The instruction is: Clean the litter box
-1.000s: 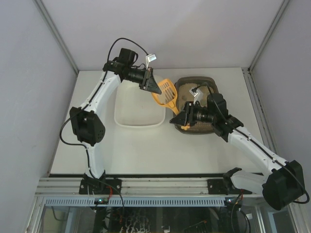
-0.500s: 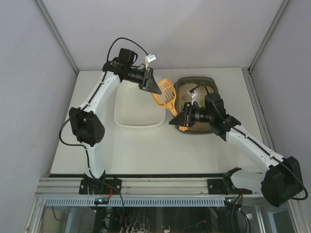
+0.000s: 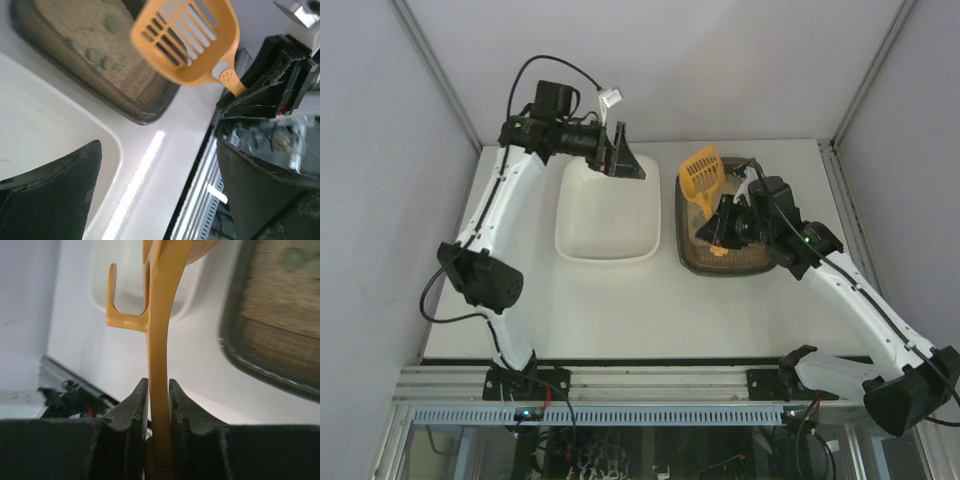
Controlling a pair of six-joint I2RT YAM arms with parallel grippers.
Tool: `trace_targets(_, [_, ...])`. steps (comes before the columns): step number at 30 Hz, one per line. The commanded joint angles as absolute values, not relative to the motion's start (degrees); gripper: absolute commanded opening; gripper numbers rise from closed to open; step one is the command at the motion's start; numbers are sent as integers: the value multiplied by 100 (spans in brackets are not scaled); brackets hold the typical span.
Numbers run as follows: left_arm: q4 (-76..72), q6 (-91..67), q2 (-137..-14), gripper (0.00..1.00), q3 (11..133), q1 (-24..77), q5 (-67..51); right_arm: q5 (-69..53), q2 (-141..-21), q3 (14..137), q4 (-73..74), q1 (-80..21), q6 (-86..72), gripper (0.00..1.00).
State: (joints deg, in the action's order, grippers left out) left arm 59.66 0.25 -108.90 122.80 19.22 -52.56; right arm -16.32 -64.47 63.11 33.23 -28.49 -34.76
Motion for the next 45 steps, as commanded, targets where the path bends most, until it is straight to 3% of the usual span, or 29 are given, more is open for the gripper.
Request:
trace_targets(1, [4778, -1159, -9770, 100, 11815, 1612, -4215, 193, -6386, 6610, 5093, -2613, -3187, 0])
trace_targets(5, [3975, -1636, -8957, 100, 10566, 1894, -2037, -99, -6792, 6587, 5129, -2019, -2814, 0])
trace_targets(8, [4110, -1648, -8874, 100, 10438, 2358, -299, -590, -7307, 6829, 5328, -1535, -2572, 0])
trace_targets(10, [4285, -1721, -9056, 100, 10516, 2543, 133, -577, -7537, 6907, 5165, -1414, -2453, 0])
trace_targets(21, [4760, -2740, -10345, 100, 11470, 2946, 445, -757, -9566, 8232, 5053, -1329, -1733, 0])
trace_targets(27, [4717, -3314, -10799, 100, 11816, 3040, -159, -691, -10325, 8784, 5185, -1456, -1624, 0])
trace_targets(38, [3758, -4452, -11583, 100, 11359, 3147, -1845, -571, -10633, 8991, 5163, -1477, -1531, 0])
trace_targets(45, [3163, -4919, -11965, 100, 11457, 3190, -1606, -749, -10745, 9009, 5222, -1469, -1442, 0])
